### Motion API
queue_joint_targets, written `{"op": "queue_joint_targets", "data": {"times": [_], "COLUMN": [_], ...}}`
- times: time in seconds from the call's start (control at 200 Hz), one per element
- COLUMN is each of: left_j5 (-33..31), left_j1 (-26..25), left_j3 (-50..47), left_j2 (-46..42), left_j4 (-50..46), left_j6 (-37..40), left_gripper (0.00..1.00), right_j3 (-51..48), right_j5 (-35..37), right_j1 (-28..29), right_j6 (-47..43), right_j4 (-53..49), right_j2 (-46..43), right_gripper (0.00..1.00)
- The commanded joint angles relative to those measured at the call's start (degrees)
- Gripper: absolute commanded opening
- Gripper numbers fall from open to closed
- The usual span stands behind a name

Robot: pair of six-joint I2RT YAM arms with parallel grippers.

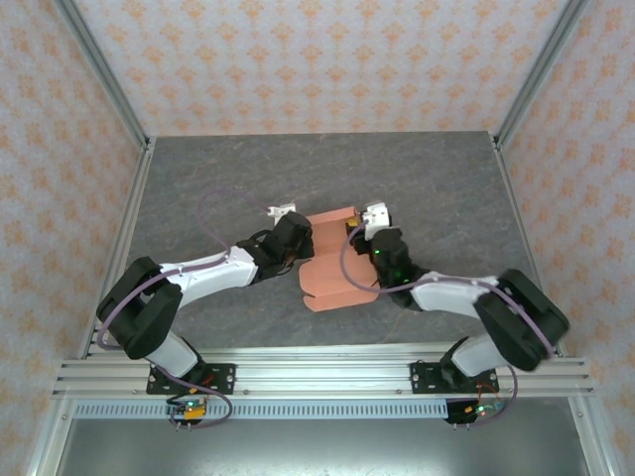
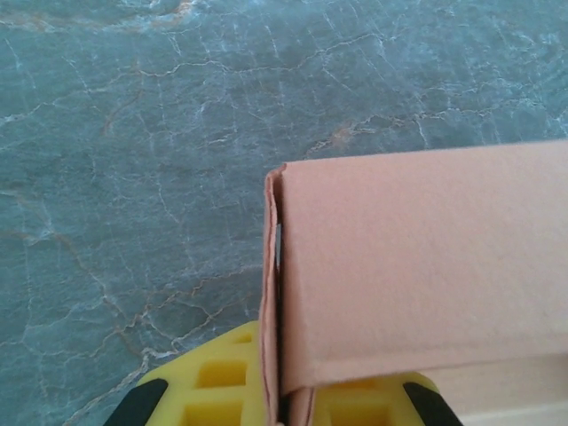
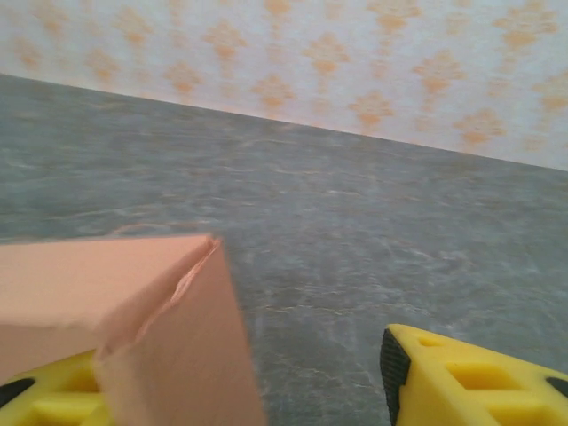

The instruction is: Fold the paper box

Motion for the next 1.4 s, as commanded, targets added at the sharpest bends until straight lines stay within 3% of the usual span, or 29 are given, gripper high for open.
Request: {"op": "queue_joint_targets", "data": {"times": [0.0, 0.07, 0.265, 0.385, 0.536, 0.856, 1.031, 1.091, 1.136, 1.256, 1.391], "left_j5": [-2.7, -2.7, -2.3, -2.6, -0.5, 3.8, 4.1, 4.0, 4.0, 4.4, 5.6], "left_j1": [0.5, 0.5, 1.0, 2.1, 3.6, 3.6, 3.5, 3.4, 3.4, 3.2, 2.7], "left_j3": [2.2, 2.5, 1.7, 1.7, 2.1, 2.8, 3.3, 3.5, 3.8, 4.5, 4.6], "left_j2": [-0.4, -0.7, -4.0, -5.5, -5.4, -3.3, -2.9, -2.8, -2.7, -2.4, -2.0], "left_j4": [-4.1, -4.4, -4.2, -6.0, -7.4, -6.8, -6.9, -7.3, -7.7, -8.5, -7.7], "left_j6": [0.7, 2.4, 8.9, 9.8, 6.8, 2.4, 0.7, 0.0, -0.6, -3.0, -6.8], "left_gripper": [0.00, 0.00, 0.00, 0.00, 0.00, 0.00, 0.00, 0.00, 0.00, 0.00, 0.00], "right_j3": [0.2, 2.0, 2.0, 4.2, 7.7, 12.0, 16.2, 17.7, 19.0, 20.4, 21.8], "right_j5": [-24.1, -29.9, -38.0, -38.7, -44.0, -26.2, -13.7, -6.8, 0.1, 25.0, 38.7], "right_j1": [-2.7, -3.7, -13.0, -16.6, -16.2, -8.9, -2.9, -0.3, 1.6, 6.4, 10.1], "right_j6": [-3.2, -9.5, -10.6, -8.4, -5.9, -3.4, -3.8, -4.3, -4.7, -7.0, -10.8], "right_j4": [-10.7, -22.8, -31.2, -33.6, -35.1, -30.3, -29.0, -27.7, -26.9, -19.6, -10.8], "right_j2": [-9.7, -15.6, -25.4, -24.8, -18.6, -9.8, -2.7, 0.1, 2.4, 8.2, 15.0], "right_gripper": [0.61, 0.62, 0.70, 0.70, 0.65, 0.59, 0.50, 0.48, 0.41, 0.28, 0.20]}}
